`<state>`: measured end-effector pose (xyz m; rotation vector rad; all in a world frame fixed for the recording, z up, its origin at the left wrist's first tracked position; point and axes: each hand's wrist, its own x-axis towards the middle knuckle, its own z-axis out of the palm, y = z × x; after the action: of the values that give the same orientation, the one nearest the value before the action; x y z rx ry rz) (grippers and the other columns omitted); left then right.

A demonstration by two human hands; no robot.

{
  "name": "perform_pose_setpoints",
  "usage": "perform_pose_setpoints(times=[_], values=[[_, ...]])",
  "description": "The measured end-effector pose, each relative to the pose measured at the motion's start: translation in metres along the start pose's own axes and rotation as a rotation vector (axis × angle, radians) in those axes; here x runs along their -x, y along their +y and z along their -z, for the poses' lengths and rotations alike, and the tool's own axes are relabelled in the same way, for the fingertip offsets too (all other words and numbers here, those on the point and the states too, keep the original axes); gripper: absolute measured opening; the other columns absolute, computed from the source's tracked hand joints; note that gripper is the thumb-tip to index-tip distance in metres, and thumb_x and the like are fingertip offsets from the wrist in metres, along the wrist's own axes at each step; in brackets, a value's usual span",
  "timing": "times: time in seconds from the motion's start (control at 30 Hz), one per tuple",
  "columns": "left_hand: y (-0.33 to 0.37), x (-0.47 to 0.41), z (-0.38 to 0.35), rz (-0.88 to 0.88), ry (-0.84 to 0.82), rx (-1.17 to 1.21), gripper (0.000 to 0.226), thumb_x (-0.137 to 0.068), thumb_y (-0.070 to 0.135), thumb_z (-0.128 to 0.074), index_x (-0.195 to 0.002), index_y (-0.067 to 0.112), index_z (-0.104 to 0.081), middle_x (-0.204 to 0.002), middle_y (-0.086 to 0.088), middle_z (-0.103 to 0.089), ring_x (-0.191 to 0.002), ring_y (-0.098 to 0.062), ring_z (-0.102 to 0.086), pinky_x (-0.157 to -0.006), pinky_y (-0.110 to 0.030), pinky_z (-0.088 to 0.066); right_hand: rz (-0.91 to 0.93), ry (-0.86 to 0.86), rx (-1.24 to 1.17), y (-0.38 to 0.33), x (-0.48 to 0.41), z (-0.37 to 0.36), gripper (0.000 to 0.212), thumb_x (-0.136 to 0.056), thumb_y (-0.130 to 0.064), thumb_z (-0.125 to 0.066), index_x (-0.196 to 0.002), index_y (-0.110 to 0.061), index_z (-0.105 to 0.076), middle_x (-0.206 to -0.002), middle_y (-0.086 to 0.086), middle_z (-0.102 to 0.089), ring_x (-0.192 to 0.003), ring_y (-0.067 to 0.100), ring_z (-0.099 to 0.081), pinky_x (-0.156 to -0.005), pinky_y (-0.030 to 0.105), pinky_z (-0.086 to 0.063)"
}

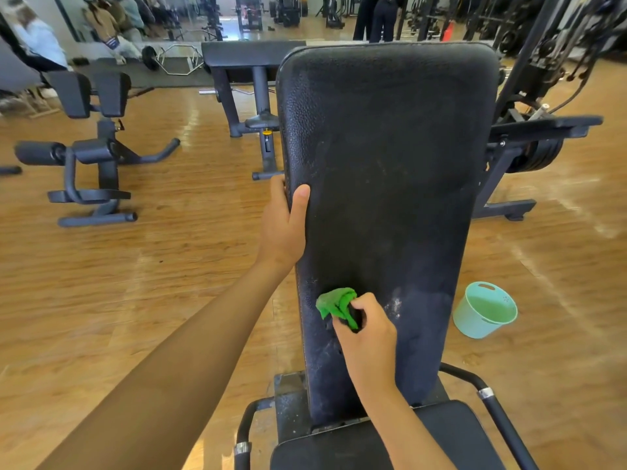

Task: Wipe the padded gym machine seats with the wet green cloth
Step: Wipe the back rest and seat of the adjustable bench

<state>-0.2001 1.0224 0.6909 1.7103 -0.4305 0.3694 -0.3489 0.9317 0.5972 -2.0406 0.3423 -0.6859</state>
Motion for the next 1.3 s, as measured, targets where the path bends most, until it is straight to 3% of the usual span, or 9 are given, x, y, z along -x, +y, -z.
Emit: perform_pose_setpoints(times=[0.17,0.5,0.63,0.73,0.8,0.93,1.03,1.1,1.3], values=[[0.000,0.000,0.000,0.000,0.012,0.004,0.048,-0.087,0.058,-0.031,-0.112,0.019,-0.044,-0.099,0.027,-0.050,-0.086,0.027,-0.047,-0.075,-0.001,-0.036,0.088,0.135,-0.126,-0.035,-0.030,0.015,0.030,-0.078,-0.005,-0.076,-0.087,-0.023,-0.053,-0.085,-0.004,-0.059,-0.081,0.016,-0.059,-0.067,0.025,-0.049],[0.003,0.002,0.000,0.019,0.020,-0.008,0.050,-0.092,0.053,-0.032,-0.117,0.012,-0.046,-0.100,0.025,-0.050,-0.088,0.025,-0.048,-0.075,0.000,-0.035,0.199,0.075,0.123,0.002,-0.008,-0.002,0.035,-0.070,-0.005,-0.084,-0.083,-0.015,-0.053,-0.083,-0.008,-0.049,-0.074,0.007,-0.043,-0.067,0.001,-0.035],[0.004,0.004,0.002,0.028,0.011,-0.039,0.061,-0.085,0.062,-0.028,-0.117,0.014,-0.046,-0.100,0.025,-0.051,-0.086,0.023,-0.048,-0.075,-0.003,-0.037,0.042,-0.040,0.120,0.004,-0.001,0.008,0.030,-0.079,-0.013,-0.078,-0.083,-0.023,-0.050,-0.083,-0.009,-0.055,-0.076,0.010,-0.054,-0.061,0.009,-0.043],[0.009,0.004,0.003,0.118,-0.009,-0.046,0.056,-0.086,0.063,-0.032,-0.114,0.017,-0.047,-0.099,0.022,-0.054,-0.089,0.008,-0.052,-0.083,-0.018,-0.042,-0.122,-0.090,0.022,0.008,0.003,0.019,0.021,-0.085,-0.019,-0.073,-0.087,-0.027,-0.053,-0.084,-0.008,-0.061,-0.077,0.013,-0.063,-0.065,0.032,-0.057],[0.017,0.010,0.007,0.225,-0.013,0.017,0.042,-0.095,0.052,-0.041,-0.115,0.016,-0.050,-0.102,0.016,-0.057,-0.097,-0.003,-0.053,-0.084,-0.016,-0.044,-0.158,-0.074,-0.046,0.007,0.010,0.033,0.021,-0.086,-0.021,-0.072,-0.088,-0.030,-0.053,-0.084,-0.006,-0.064,-0.076,0.015,-0.065,-0.064,0.038,-0.058],[0.033,0.072,0.026,0.381,0.131,0.012,0.039,-0.096,0.023,-0.058,-0.133,0.014,-0.049,-0.120,0.007,-0.056,-0.106,-0.005,-0.054,-0.078,-0.007,-0.041,-0.164,-0.028,-0.140,-0.006,0.022,0.066,0.026,-0.083,-0.015,-0.074,-0.084,-0.028,-0.052,-0.080,-0.004,-0.065,-0.076,0.010,-0.065,-0.058,0.017,-0.054],[0.043,0.143,0.030,0.444,0.130,-0.053,0.021,-0.090,0.015,-0.065,-0.109,0.021,-0.061,-0.104,0.012,-0.064,-0.092,0.003,-0.060,-0.076,-0.011,-0.047,-0.157,-0.057,-0.153,-0.012,0.031,0.078,0.027,-0.081,-0.014,-0.076,-0.084,-0.027,-0.053,-0.079,-0.008,-0.064,-0.079,0.007,-0.063,-0.060,0.017,-0.053],[0.049,0.181,0.025,0.495,0.069,-0.012,0.013,-0.087,0.010,-0.067,-0.094,0.020,-0.065,-0.089,0.006,-0.069,-0.086,-0.007,-0.065,-0.080,-0.024,-0.052,-0.163,-0.085,-0.209,-0.017,0.038,0.078,0.027,-0.080,-0.012,-0.077,-0.084,-0.027,-0.055,-0.077,-0.007,-0.064,-0.077,0.011,-0.064,-0.062,0.021,-0.053],[0.070,0.229,0.014,0.549,-0.058,0.051,0.015,-0.080,0.012,-0.075,-0.092,0.020,-0.072,-0.090,0.006,-0.073,-0.090,-0.013,-0.069,-0.086,-0.032,-0.052,-0.202,-0.237,-0.404,-0.029,0.063,0.075,0.031,-0.077,-0.003,-0.077,-0.092,-0.024,-0.060,-0.088,-0.007,-0.068,-0.085,0.014,-0.066,-0.074,0.027,-0.055]])
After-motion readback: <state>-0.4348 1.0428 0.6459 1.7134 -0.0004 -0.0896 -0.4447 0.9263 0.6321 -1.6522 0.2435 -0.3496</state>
